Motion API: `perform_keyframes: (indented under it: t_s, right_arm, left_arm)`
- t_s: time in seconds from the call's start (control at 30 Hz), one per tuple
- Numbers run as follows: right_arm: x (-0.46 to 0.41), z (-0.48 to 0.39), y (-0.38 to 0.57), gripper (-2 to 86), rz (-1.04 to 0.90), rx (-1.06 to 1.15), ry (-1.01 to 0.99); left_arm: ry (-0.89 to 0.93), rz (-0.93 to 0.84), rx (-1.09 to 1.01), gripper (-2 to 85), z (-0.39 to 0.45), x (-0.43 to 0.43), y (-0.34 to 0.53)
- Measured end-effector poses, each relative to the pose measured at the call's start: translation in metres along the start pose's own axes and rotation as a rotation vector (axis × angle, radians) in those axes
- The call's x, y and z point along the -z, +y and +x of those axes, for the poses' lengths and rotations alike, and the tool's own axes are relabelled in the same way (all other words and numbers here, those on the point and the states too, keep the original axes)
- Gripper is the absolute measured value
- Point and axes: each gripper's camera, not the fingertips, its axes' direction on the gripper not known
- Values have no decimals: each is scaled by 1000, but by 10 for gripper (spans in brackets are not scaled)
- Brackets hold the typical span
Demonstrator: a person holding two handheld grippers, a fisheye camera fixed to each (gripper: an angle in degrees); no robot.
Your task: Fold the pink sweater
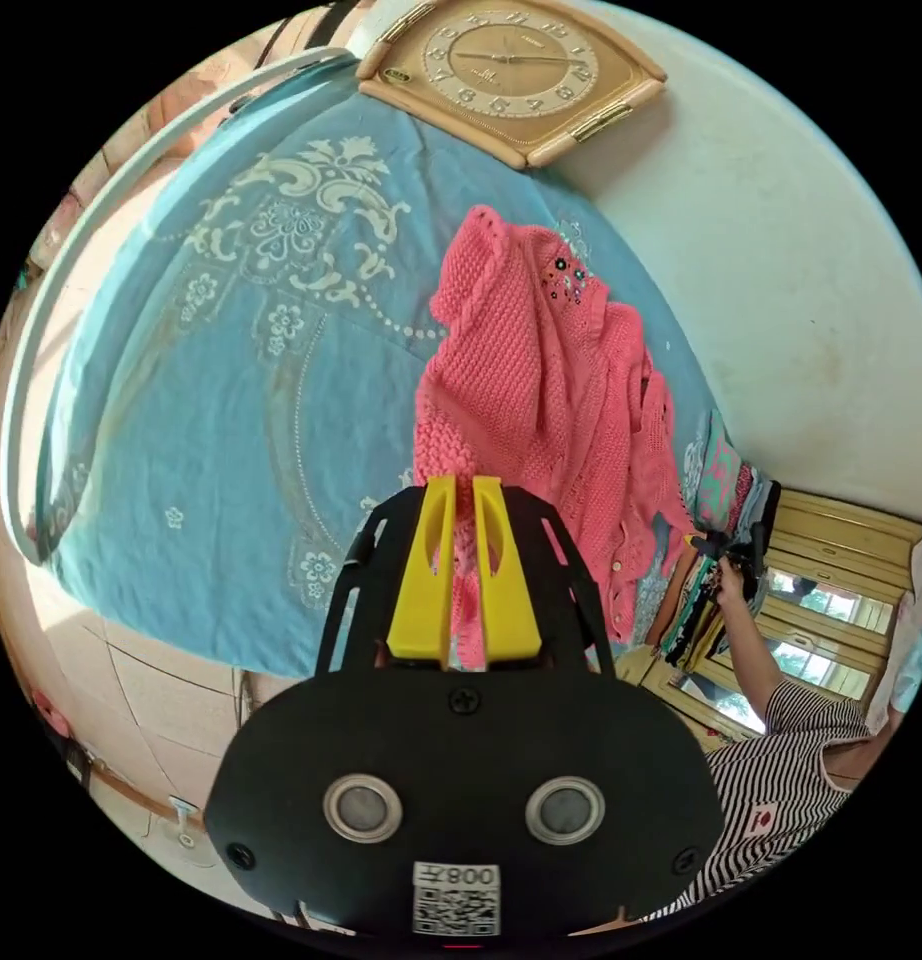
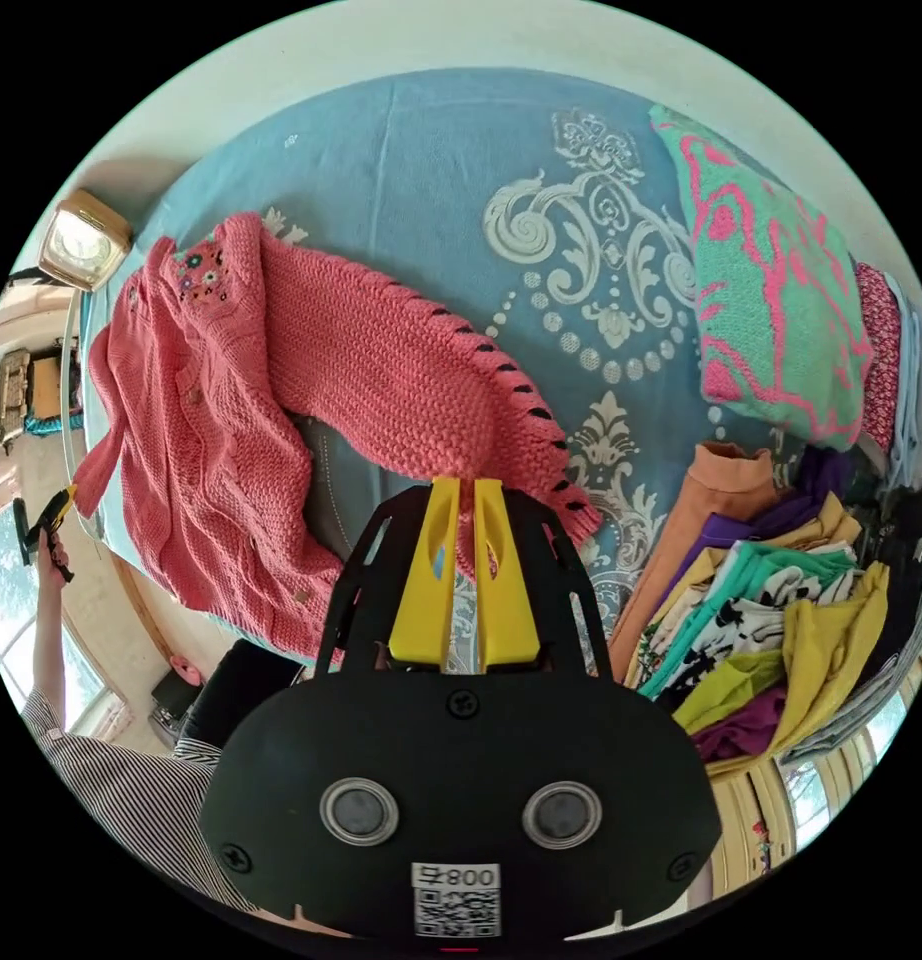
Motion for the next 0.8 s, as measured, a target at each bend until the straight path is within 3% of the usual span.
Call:
perform_keyframes:
  t_s: [0.17, 0.3, 0.63, 0.8]
  right_arm:
    - [83, 5, -11, 29, 180, -44, -66]
    - [85, -10, -11, 33, 168, -77, 55]
    - [17, 35, 34, 96, 166, -349, -171]
    - [-4, 16, 13, 113, 129, -273, -156]
  left_arm:
    - [-264, 330, 87, 45, -36, 139, 3]
    - [-267, 415, 187, 61, -60, 155, 24]
    - [7, -26, 83, 64, -21, -70, 104]
    - [120, -113, 32, 56, 14, -131, 128]
